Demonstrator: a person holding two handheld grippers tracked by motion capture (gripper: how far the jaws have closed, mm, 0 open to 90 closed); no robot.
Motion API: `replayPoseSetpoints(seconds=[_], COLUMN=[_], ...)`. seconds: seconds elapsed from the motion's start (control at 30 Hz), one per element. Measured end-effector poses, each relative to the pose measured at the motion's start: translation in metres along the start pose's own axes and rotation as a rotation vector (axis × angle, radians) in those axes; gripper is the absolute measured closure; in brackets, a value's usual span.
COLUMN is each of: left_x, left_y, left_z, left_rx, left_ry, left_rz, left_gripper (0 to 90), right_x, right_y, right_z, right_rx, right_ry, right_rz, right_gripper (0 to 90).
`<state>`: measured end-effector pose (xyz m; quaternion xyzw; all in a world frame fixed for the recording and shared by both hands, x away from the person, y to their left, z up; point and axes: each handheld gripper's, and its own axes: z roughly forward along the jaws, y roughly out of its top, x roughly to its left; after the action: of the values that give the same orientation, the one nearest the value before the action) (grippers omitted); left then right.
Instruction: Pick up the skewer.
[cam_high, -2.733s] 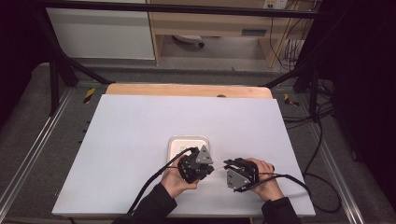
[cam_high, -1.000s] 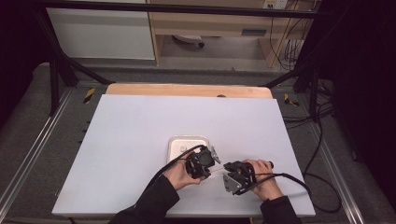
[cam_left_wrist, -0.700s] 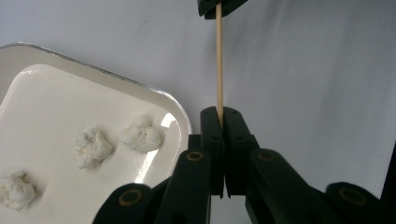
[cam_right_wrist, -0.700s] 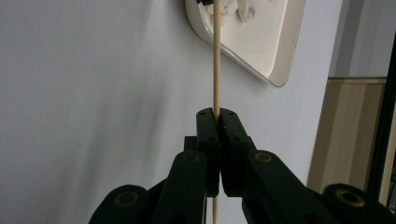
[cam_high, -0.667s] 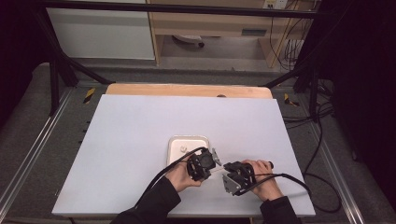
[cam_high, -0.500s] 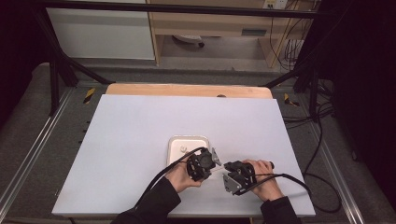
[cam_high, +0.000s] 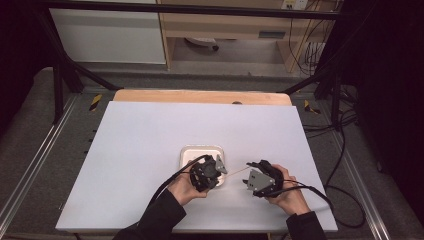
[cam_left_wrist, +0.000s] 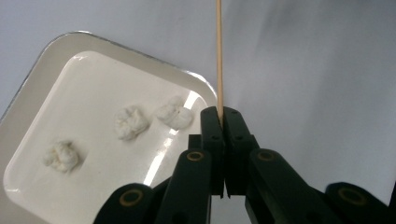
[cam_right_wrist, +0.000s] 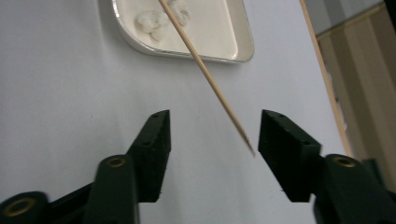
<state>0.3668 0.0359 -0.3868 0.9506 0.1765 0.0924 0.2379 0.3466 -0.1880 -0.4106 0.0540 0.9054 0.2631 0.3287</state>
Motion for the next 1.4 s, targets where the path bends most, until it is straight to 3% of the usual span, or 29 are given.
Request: replayPoseSetpoints(seconds=[0.2, 0.4, 0.63, 0.83, 1.0, 1.4], left_x=[0.007, 0.016, 0.02, 0.021, 0.022, 0.023], left_y=[-0.017, -0.04, -0.066, -0.092, -0.111, -0.147], left_z=[-0.008, -0.017, -0.032, -0.041, -0.046, -0.056], left_rx=[-0.019, -0.072, -0.163, -0.223, -0.259, -0.343], left_ry=[0.012, 0.012, 0.042, 0.076, 0.096, 0.142], left_rz=[-0.031, -0.088, -0.157, -0.211, -0.252, -0.316], left_gripper=[88.9, 88.8, 88.8, 88.8, 88.8, 88.8], right_x=[-0.004, -0.007, -0.009, -0.013, -0.015, -0.018], right_y=[-0.012, -0.026, -0.032, -0.029, -0.024, -0.001], right_z=[0.0, 0.001, 0.001, -0.001, 0.001, 0.014], right_rx=[-0.001, 0.001, -0.002, -0.038, -0.046, -0.048], right_ry=[-0.004, 0.019, 0.044, 0.074, 0.099, 0.114], right_rz=[0.191, 0.393, 0.543, 0.644, 0.696, 0.729], right_gripper=[24.6, 17.1, 8.8, 4.7, 1.4, 0.5])
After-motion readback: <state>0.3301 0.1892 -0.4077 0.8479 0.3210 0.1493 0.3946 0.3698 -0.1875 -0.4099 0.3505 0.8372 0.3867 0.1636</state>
